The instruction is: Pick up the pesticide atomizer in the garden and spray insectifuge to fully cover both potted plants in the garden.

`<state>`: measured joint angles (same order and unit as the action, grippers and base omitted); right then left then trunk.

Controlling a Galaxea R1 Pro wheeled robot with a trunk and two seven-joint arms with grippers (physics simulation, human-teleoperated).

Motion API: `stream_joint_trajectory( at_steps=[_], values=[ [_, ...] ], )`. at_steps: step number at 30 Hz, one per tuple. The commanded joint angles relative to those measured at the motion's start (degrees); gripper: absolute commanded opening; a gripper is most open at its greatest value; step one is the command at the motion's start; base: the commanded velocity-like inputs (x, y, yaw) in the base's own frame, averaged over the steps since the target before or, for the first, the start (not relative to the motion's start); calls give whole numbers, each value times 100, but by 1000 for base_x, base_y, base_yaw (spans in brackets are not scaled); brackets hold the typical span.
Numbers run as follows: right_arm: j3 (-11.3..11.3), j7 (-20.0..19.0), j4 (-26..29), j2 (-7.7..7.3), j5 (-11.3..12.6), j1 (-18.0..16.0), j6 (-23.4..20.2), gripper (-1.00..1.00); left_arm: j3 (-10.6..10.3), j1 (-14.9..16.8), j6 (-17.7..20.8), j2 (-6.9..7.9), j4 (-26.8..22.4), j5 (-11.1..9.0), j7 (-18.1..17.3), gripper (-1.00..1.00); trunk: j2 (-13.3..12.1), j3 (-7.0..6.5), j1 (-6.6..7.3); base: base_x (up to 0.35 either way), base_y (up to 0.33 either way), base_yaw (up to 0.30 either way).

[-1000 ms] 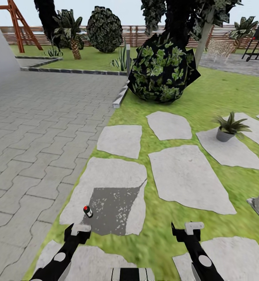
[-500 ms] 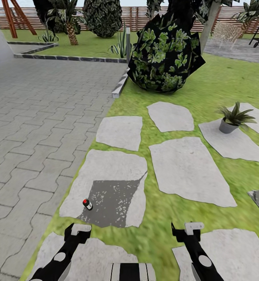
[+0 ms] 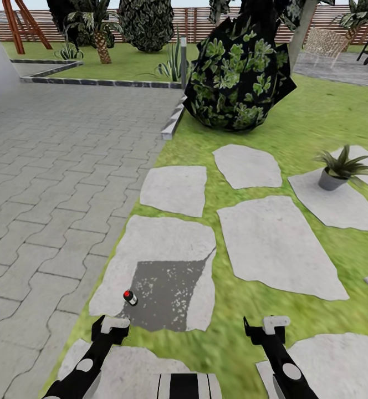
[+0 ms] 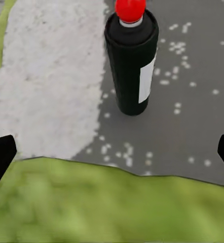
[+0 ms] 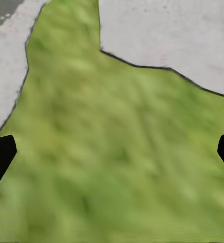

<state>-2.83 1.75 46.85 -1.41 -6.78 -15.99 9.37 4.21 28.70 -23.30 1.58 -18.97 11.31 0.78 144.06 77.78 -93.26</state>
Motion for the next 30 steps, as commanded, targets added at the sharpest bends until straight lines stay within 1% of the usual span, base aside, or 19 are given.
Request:
stream_joint_trajectory(
  at_steps=[1,6,12,25,30],
  values=[
    [-7,18,0,1,-60,-3,11,100,36,4,-24,-6,7,62,12,100,1,4,-1,223,237,0],
    [-7,18,7,2,-53,-3,9,100,36,4,-25,-8,7,64,24,100,1,4,-1,240,205,0],
    [-7,18,13,15,-45,-7,6,100,32,4,-25,-9,7,64,27,100,1,4,-1,70,50,-18],
    [-11,18,17,17,-43,-7,3,100,7,4,-25,-15,3,95,19,100,1,4,-1,3,2,-244],
    [-8,18,23,21,-43,-6,8,100,6,4,-25,-17,-1,95,19,100,1,4,-1,0,0,-113]
  ],
)
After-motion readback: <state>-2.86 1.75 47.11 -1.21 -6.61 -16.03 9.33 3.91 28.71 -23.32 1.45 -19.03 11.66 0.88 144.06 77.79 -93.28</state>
